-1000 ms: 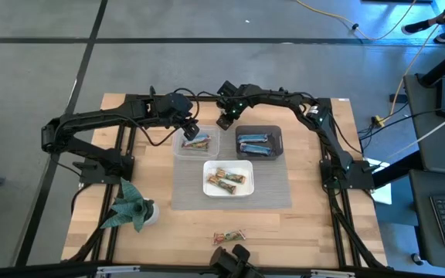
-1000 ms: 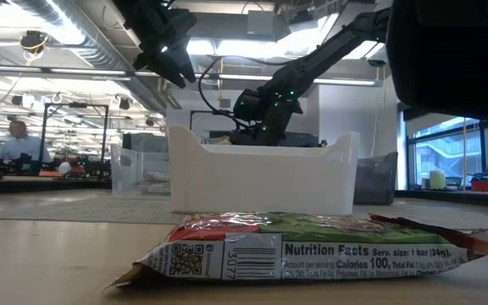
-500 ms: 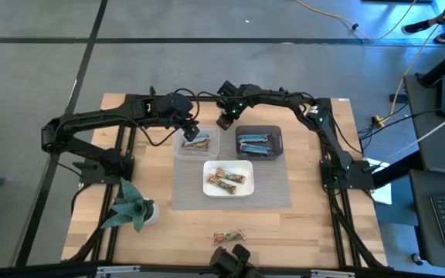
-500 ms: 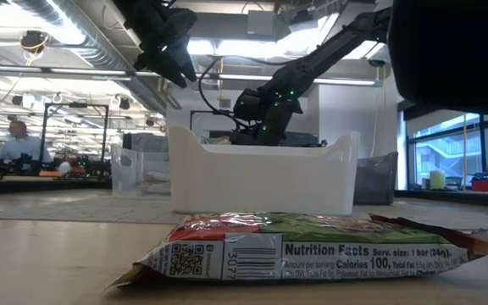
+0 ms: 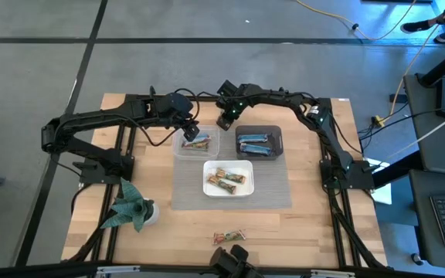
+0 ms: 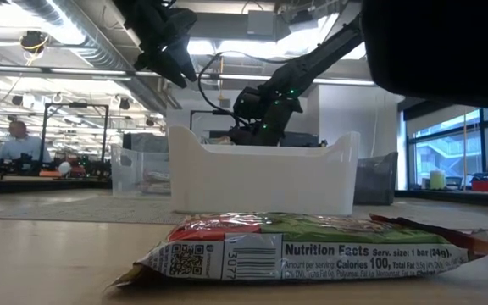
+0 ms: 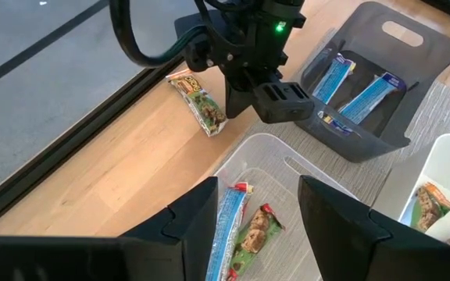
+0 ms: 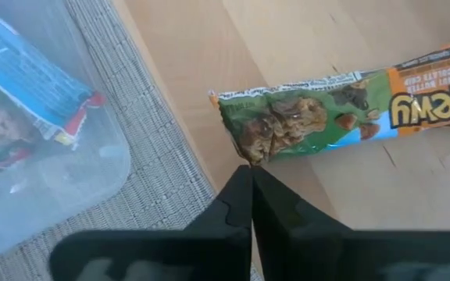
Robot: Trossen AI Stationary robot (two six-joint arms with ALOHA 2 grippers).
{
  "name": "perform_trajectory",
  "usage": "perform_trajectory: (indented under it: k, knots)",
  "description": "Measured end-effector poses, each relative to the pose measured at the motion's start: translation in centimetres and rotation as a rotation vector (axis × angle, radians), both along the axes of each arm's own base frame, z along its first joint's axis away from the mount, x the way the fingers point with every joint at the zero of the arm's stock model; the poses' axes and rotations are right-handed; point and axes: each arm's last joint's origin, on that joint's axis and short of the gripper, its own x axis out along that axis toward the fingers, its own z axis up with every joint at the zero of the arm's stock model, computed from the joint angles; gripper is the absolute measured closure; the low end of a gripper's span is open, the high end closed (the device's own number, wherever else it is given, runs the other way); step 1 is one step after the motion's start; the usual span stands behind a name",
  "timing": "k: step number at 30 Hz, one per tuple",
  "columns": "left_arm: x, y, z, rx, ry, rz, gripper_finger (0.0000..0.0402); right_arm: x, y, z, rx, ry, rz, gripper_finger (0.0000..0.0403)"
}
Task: Pick and place Granola Bars by type
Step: Put the yellow granola bar into the white bin
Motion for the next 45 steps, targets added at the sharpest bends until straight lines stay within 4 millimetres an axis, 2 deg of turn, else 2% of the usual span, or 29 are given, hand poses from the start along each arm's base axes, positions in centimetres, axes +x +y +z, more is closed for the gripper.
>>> perform_trajectory:
  k: [7,10,15,19,22,28,33,45]
  knots:
    - [0.0,0.0,0.0,0.0,0.0,0.0,0.023,0.0,0.1,0.0,-0.021,0.001,0.043,0.0399]
    - [0.0,0.0,0.0,0.0,0.0,0.0,0.0231,-0.1,0.3,0.3,0.039,-0.014,0.043,0.0398]
    - [0.0,0.0,0.0,0.001,0.0,-0.001,0.0228,0.4,-0.2,3.7,0.012,-0.072,0.069,0.0399]
    - [0.0,0.0,0.0,0.001,0.001,-0.001,0.023,1.0,-1.2,6.6,-0.171,-0.074,0.017,0.0398]
    - [0.0,0.0,0.0,0.001,0.001,-0.001,0.023,1.2,-1.7,7.8,-0.277,-0.075,-0.006,0.0398]
    - [0.0,0.0,0.0,0.001,0.0,-0.001,0.023,1.2,-2.6,7.6,-0.211,-0.136,-0.243,0.0395]
    - [0.0,0.0,0.0,0.0,0.0,-0.001,0.0229,1.2,-3.1,7.2,-0.202,-0.167,-0.264,0.0378]
    - [0.0,0.0,0.0,-0.01,-0.003,-0.013,0.0229,1.6,-3.1,7.3,-0.13,-0.221,-0.397,0.0267]
